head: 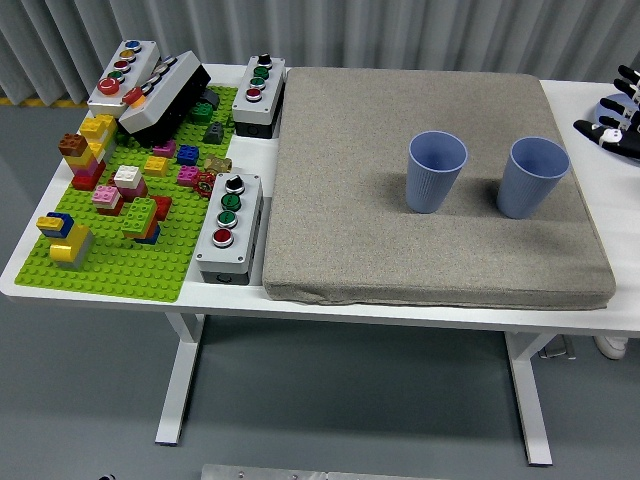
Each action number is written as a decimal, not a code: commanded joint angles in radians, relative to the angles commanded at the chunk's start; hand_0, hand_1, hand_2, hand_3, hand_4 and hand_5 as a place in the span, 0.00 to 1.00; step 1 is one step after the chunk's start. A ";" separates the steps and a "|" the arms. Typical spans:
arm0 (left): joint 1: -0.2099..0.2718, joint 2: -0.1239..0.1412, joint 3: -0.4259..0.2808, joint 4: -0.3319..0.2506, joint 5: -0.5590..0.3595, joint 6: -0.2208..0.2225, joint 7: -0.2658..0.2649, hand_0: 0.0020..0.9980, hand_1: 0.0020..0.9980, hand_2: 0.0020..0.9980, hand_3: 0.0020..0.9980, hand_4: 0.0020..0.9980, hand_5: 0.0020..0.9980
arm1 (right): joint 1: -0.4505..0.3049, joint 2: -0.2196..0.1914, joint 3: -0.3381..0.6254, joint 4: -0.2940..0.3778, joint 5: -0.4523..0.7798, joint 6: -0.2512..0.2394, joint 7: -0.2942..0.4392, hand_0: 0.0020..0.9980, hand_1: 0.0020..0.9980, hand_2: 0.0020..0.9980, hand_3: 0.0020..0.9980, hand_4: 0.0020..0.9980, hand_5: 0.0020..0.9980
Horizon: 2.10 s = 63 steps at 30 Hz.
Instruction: Pick cup pour cup place
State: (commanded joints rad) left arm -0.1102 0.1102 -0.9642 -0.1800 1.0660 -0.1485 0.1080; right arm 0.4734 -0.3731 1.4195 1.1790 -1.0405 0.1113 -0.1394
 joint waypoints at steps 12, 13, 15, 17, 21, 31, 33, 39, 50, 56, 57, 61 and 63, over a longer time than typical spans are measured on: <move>-0.006 -0.005 0.014 0.000 0.001 -0.001 -0.002 0.82 0.78 0.83 0.75 0.53 1.00 | -0.087 0.053 0.035 0.000 -0.016 0.008 0.013 0.93 0.94 1.00 1.00 0.89 0.22; -0.006 -0.005 0.015 0.000 0.001 -0.001 -0.002 0.82 0.78 0.83 0.75 0.53 1.00 | -0.091 0.056 0.035 -0.001 -0.017 0.007 0.015 0.93 0.94 1.00 1.00 0.88 0.22; -0.007 -0.004 0.019 0.000 0.000 -0.002 -0.002 0.82 0.78 0.83 0.75 0.53 1.00 | -0.106 0.066 0.035 -0.006 -0.018 0.002 0.028 0.93 0.94 1.00 1.00 0.88 0.22; -0.007 -0.005 0.024 0.000 -0.002 -0.002 -0.001 0.82 0.78 0.83 0.75 0.53 1.00 | -0.122 0.075 0.033 -0.012 -0.015 -0.005 0.045 0.93 0.94 1.00 1.00 0.88 0.22; -0.007 -0.005 0.028 0.000 -0.002 -0.003 -0.001 0.82 0.78 0.83 0.75 0.53 1.00 | -0.145 0.085 0.024 -0.023 -0.011 -0.019 0.079 0.94 0.94 1.00 1.00 0.88 0.22; -0.010 -0.007 0.040 0.000 -0.006 -0.006 -0.004 0.81 0.78 0.82 0.75 0.53 1.00 | -0.155 0.099 -0.026 -0.069 0.012 -0.110 0.208 0.93 0.93 1.00 1.00 0.87 0.23; -0.011 -0.007 0.049 0.000 -0.012 -0.006 -0.005 0.81 0.78 0.82 0.75 0.53 1.00 | -0.154 0.107 -0.045 -0.088 0.027 -0.140 0.244 0.93 0.93 1.00 1.00 0.87 0.23; -0.013 -0.008 0.064 0.000 -0.023 -0.005 -0.006 0.81 0.78 0.82 0.75 0.53 1.00 | -0.152 0.118 -0.075 -0.126 0.035 -0.161 0.263 0.93 0.92 1.00 1.00 0.87 0.23; -0.017 -0.005 0.080 0.000 -0.026 -0.006 -0.006 0.81 0.78 0.82 0.75 0.53 1.00 | -0.142 0.134 -0.155 -0.178 0.075 -0.167 0.283 0.92 0.92 1.00 0.99 0.87 0.23; -0.016 -0.004 0.082 0.000 -0.025 -0.006 -0.006 0.81 0.77 0.82 0.75 0.53 1.00 | -0.135 0.140 -0.182 -0.194 0.090 -0.165 0.290 0.92 0.92 1.00 0.99 0.86 0.22; -0.016 -0.004 0.082 0.000 -0.024 -0.006 -0.006 0.81 0.77 0.82 0.75 0.53 1.00 | -0.132 0.141 -0.185 -0.196 0.091 -0.165 0.292 0.92 0.92 1.00 0.99 0.86 0.22; -0.017 -0.004 0.081 0.000 -0.022 -0.005 -0.007 0.81 0.78 0.82 0.75 0.53 1.00 | -0.124 0.143 -0.188 -0.202 0.092 -0.162 0.294 0.93 0.92 1.00 0.99 0.85 0.22; -0.019 -0.004 0.079 0.000 -0.020 -0.004 -0.007 0.81 0.78 0.82 0.75 0.53 1.00 | -0.117 0.142 -0.188 -0.207 0.094 -0.161 0.297 0.93 0.92 1.00 0.99 0.85 0.22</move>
State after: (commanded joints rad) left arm -0.1292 0.1057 -0.8852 -0.1800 1.0456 -0.1527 0.1005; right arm 0.3568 -0.2313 1.2318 0.9719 -0.9468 -0.0495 0.1576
